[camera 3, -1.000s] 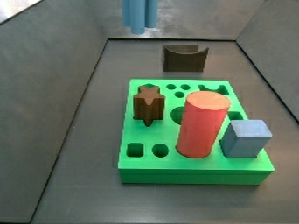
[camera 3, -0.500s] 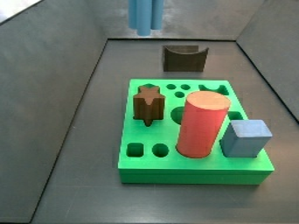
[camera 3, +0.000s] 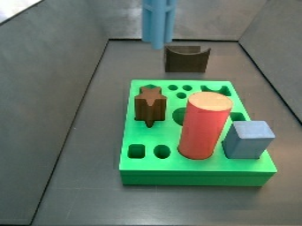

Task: Pick up the 3 prong object. Move up. Move to above the board. Insert the 3 prong object.
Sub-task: Insert the 3 prong object.

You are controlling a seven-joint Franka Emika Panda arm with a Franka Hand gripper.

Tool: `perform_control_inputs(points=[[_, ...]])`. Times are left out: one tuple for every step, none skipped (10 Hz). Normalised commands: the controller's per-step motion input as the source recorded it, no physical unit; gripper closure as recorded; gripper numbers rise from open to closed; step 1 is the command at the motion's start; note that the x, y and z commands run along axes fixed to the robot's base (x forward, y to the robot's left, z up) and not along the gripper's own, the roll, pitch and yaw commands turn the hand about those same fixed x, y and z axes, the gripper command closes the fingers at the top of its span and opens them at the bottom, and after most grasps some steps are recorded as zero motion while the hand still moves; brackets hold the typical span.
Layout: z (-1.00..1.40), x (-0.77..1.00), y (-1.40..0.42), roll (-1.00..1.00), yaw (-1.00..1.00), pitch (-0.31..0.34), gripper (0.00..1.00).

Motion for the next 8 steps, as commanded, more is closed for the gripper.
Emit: perform_control_inputs(points=[[-0.29,0.35,0.32,0.00,0.20,-0.027,1.00],[-0.31,0.37,0.29,0.00,0.19,-0.030,1.00],[-0.37,0.39,0.24,0.00,0.20,-0.029,1.00],[-0.41,0.35,0.18,0.04,0.19,-0.021,1.00],[-0.42,0.31,0.10,0.12,0.15,0.000,1.00],[-0.25,0.24,0.00,0.10,0.00,0.000,1.00],[0.00,0.00,0.00,0.01,0.00,0.000,1.00],[-0.17,0.17,0.00,0.09,0.00,0.000,1.00]])
